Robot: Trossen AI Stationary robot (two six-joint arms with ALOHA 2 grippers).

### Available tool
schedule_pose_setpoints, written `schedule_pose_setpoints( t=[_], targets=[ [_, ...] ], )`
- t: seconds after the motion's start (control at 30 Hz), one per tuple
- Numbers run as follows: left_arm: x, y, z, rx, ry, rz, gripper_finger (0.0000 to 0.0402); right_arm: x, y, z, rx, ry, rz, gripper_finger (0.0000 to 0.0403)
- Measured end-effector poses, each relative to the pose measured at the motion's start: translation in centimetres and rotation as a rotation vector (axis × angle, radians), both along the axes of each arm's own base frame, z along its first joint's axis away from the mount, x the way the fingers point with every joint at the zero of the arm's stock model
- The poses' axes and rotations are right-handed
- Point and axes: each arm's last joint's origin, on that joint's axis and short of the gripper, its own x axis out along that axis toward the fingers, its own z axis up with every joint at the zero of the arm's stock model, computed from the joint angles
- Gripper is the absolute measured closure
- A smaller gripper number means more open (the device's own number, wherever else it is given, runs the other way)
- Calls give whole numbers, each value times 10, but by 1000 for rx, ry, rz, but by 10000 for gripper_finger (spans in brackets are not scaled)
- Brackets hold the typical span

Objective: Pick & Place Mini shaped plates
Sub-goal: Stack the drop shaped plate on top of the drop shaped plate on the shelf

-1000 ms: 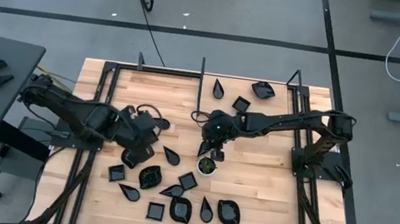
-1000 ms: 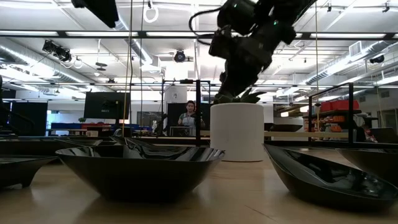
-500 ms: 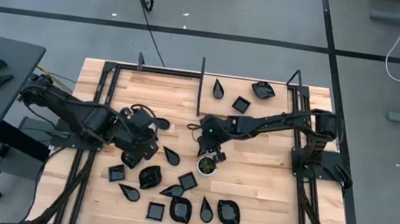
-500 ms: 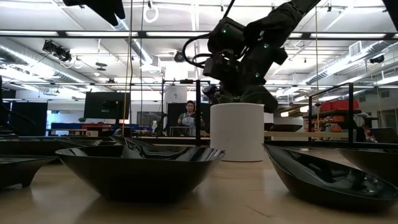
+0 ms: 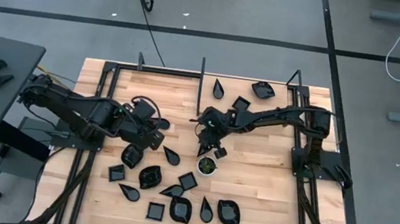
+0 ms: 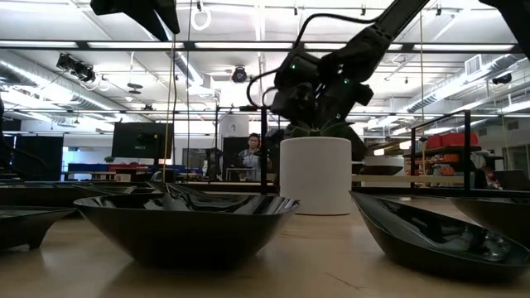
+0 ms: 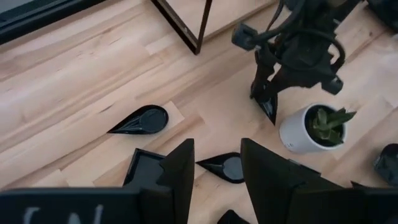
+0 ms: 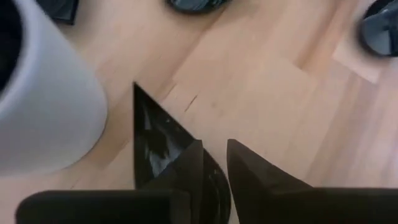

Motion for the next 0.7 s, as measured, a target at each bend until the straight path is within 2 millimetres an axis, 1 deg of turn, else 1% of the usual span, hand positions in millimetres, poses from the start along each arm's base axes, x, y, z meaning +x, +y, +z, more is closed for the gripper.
schedule_pose_setpoints(
  t=[0.1, 0.2, 0.43, 0.53, 0.7],
  targets=[
    [1, 3, 0, -1, -2, 13, 266, 0, 0, -7, 5, 25, 4, 326],
    [2, 6, 0, -2, -6, 25, 266, 0, 1, -9, 3, 31, 9, 329],
    [2, 8, 0, -3, -7, 36, 266, -3, -3, -10, -18, 54, 21, 360],
    [3, 8, 0, -3, -7, 36, 266, -5, -6, -10, -35, 84, -50, 377],
    [2, 8, 0, -1, -8, 37, 266, -11, -14, -3, 10, 138, -214, 395]
  ],
)
